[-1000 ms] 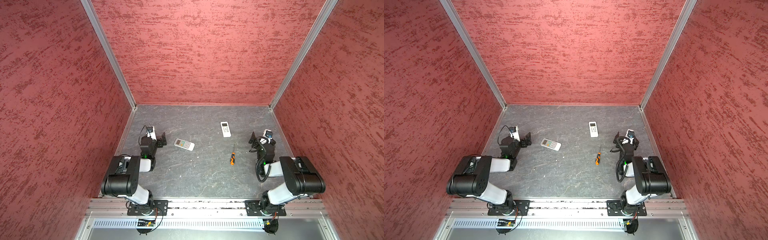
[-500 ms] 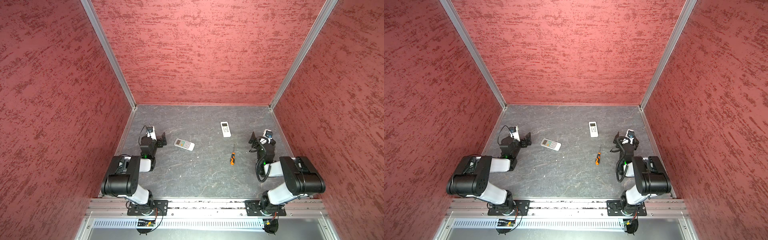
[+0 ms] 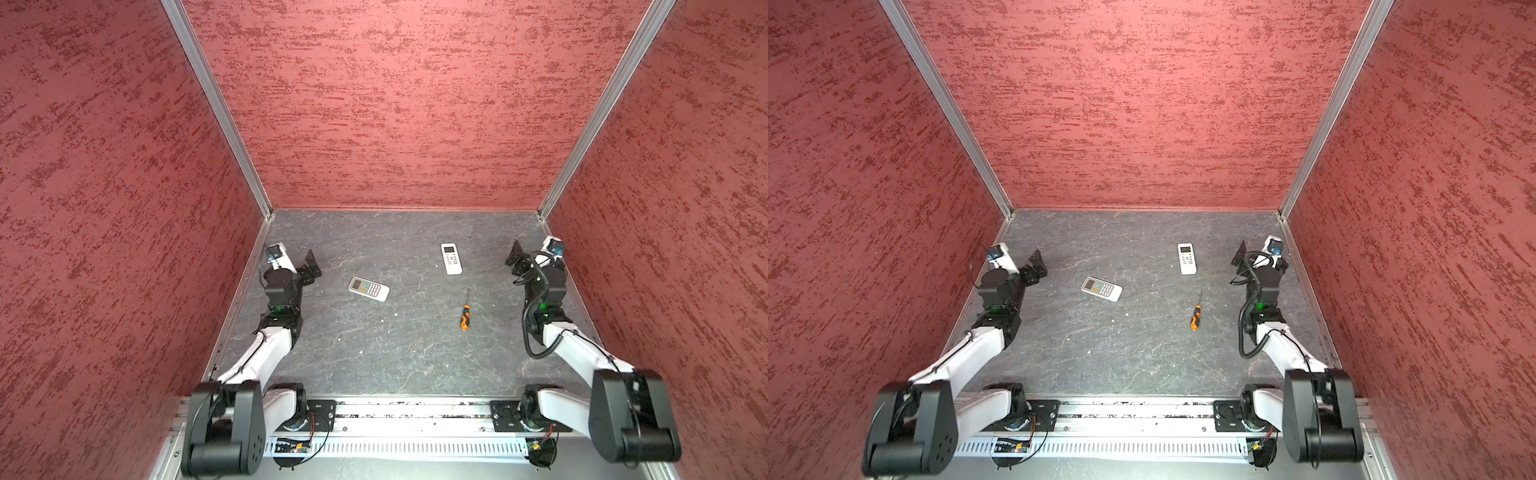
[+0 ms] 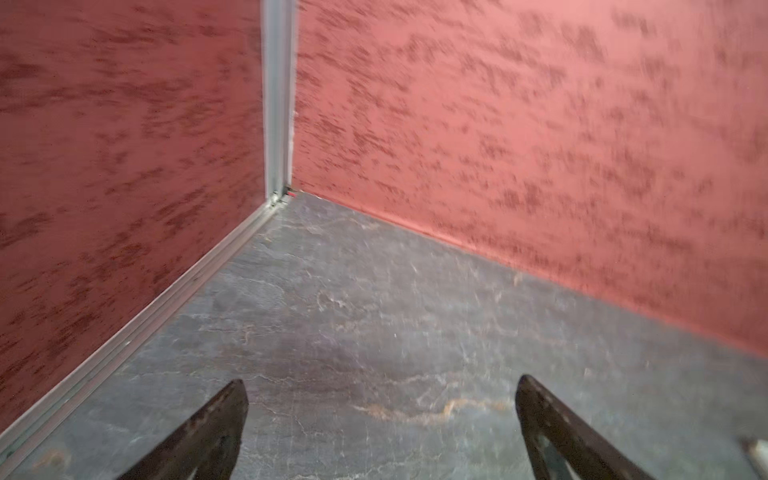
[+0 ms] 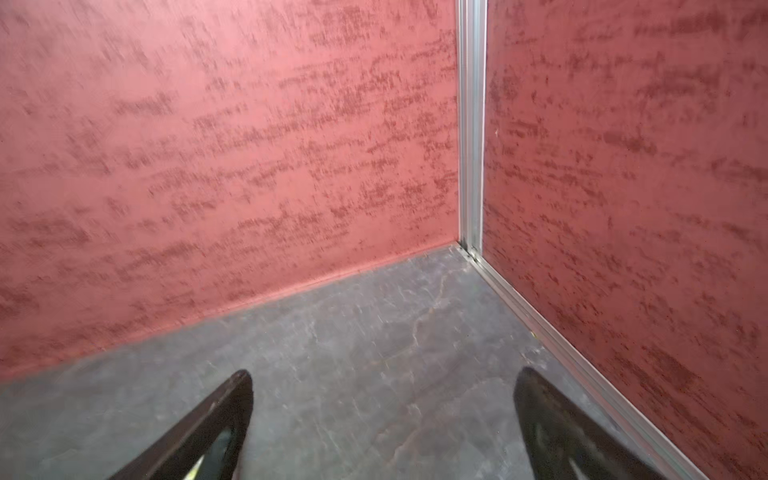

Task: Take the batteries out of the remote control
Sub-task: 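Move left gripper over the orange-button remote while right gripper approaches the other remote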

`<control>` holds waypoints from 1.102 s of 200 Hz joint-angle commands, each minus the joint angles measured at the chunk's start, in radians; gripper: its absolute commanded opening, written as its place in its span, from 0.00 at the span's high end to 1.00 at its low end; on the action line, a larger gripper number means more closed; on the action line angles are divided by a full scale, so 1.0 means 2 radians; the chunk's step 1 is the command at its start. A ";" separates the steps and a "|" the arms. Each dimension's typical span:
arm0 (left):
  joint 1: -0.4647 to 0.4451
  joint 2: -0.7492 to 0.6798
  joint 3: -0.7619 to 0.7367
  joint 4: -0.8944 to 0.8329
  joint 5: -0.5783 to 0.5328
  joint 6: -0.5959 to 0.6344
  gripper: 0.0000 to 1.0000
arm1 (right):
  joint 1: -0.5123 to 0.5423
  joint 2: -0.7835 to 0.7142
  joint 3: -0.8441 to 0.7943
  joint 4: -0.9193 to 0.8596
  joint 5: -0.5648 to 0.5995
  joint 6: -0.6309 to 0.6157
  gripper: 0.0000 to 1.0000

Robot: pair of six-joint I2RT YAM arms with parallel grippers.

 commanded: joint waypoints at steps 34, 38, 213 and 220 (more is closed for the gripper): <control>0.024 -0.055 0.042 -0.302 0.012 -0.175 0.01 | 0.027 -0.023 0.081 -0.281 -0.076 0.111 0.01; 0.019 -0.052 0.051 -0.317 0.009 -0.173 0.01 | 0.035 -0.023 0.083 -0.289 -0.067 0.112 0.01; -0.248 0.235 0.288 -0.543 0.058 -0.376 0.01 | 0.183 0.132 0.156 -0.356 -0.054 0.113 0.16; -0.254 0.245 0.297 -0.545 0.058 -0.383 0.01 | 0.183 0.134 0.156 -0.353 -0.057 0.112 0.16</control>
